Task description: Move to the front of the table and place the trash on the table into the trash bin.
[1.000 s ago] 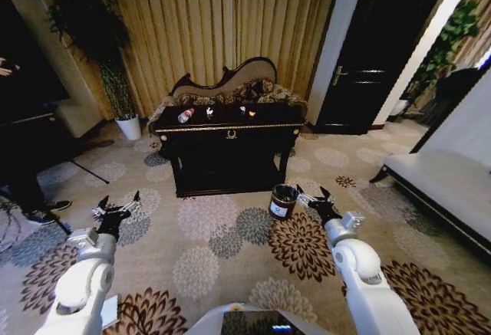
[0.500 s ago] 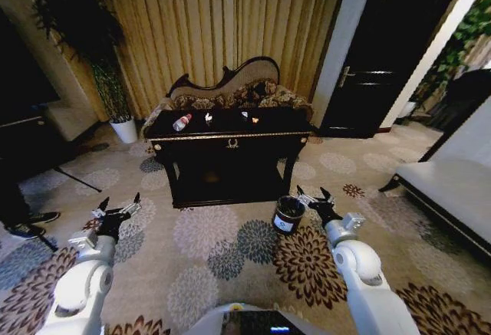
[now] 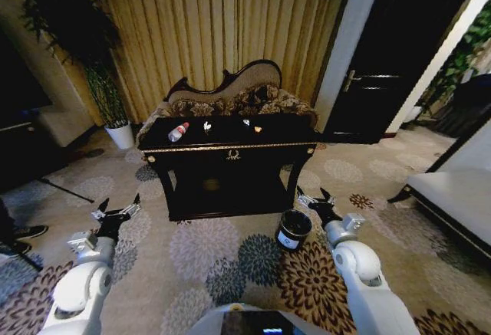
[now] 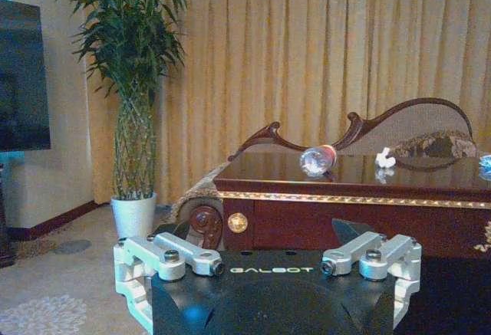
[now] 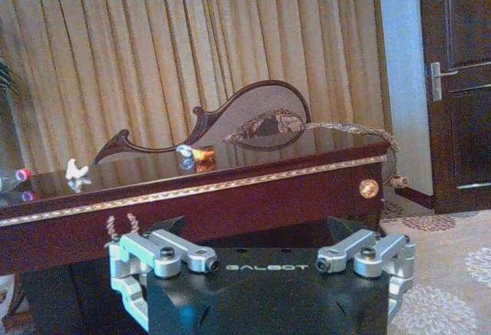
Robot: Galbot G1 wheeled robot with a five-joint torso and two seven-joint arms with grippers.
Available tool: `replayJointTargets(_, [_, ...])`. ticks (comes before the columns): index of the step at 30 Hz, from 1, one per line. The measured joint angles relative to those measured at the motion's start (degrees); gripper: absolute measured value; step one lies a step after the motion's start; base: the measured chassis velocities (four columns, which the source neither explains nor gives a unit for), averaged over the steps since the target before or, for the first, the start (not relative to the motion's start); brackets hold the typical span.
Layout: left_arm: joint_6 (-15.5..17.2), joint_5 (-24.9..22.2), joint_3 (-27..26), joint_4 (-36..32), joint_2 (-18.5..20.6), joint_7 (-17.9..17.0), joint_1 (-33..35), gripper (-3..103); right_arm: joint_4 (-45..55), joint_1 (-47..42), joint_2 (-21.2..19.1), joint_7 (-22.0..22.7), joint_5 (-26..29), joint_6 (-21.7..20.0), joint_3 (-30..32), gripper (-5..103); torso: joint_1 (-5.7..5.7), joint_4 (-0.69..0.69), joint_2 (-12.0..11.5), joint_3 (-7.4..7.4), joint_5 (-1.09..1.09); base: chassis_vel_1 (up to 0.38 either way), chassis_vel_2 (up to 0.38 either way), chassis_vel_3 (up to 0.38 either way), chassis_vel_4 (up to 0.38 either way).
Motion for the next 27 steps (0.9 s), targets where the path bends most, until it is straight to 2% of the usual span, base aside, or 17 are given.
replayJointTargets(11, [-0.07, 0.02, -0.15, -0.24, 0.03, 0.55, 0.17, 100, 0.36, 0.14, -0.18, 0.0, 0.09, 0.63, 0.41, 100, 0.0, 0.0, 0.0, 0.0, 0.01, -0.205, 0.196, 0.206, -0.199])
replayJointTargets(23, [-1.0, 0.27, -2.09, -3.12, 1.59, 1.52, -0.17, 100, 6.7, 1.79, -4.66, 0.0, 0.37, -1.15, 2.95, 100, 0.01, 0.0, -0.01, 0.01, 0.0, -0.23, 0.24, 0.224, -0.228])
replayJointTargets(27, [2.01, -0.98, -1.93, -5.06, 1.83, 0.9, -0.12, 100, 7.76, 1.73, -5.11, 0.0, 0.58, -1.99, 2.54, 100, 0.01, -0.01, -0.01, 0.01, 0.02, -0.202, 0.185, 0.197, -0.189])
